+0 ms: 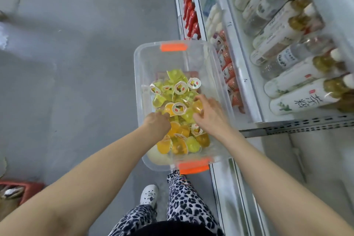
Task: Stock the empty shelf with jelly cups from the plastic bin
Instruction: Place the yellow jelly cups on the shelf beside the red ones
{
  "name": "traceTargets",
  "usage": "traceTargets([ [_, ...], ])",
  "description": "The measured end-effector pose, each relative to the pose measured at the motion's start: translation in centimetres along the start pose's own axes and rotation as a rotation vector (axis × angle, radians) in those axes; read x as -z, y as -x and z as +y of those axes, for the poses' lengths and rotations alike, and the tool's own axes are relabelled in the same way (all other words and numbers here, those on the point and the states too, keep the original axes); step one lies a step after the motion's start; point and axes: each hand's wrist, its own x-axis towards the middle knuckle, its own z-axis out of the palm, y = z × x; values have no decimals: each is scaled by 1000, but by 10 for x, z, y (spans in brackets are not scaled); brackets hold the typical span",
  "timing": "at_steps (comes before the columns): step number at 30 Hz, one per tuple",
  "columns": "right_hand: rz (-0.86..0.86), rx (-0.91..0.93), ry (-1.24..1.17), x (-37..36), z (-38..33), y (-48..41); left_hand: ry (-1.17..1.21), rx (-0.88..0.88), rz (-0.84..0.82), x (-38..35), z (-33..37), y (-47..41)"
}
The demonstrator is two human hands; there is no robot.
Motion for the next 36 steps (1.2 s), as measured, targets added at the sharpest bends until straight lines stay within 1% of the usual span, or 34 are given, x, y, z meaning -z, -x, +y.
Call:
traceTargets([
  [3, 119, -53, -83, 11, -8, 21, -122, -10, 66, 1, 1, 5],
  [6, 223, -94, -149, 23, -14, 45, -93, -16, 191, 6, 1, 15],
  [9, 373, -85, -173, 36, -18, 73, 64, -9, 411, 14, -2, 34],
  [11, 460, -96, -192, 45, -20, 97, 276, -17, 555, 17, -3, 47],
  [13, 526, -98, -210, 55, -23, 123, 507, -66, 664, 22, 0, 61],
  [14, 555, -98, -210, 59, -25, 137, 572, -106, 708, 25, 3, 68],
  [16, 614, -123, -200, 67, -28, 166, 626, -204, 773, 33, 14, 82],
  [19, 706, -195, -213, 80, -27, 209, 604, -314, 827, 50, 40, 105],
  [23, 843, -263, -149, 101, -17, 268, 695, -500, 883, 76, 85, 131],
  [27, 958, -349, -52, 124, 0, 334, 733, -679, 867, 109, 140, 159],
  [31, 1073, -448, 43, 143, 14, 403, 751, -790, 884, 134, 198, 189],
  [36, 1249, -546, 18, 164, 31, 494, 802, -961, 891, 159, 274, 225],
])
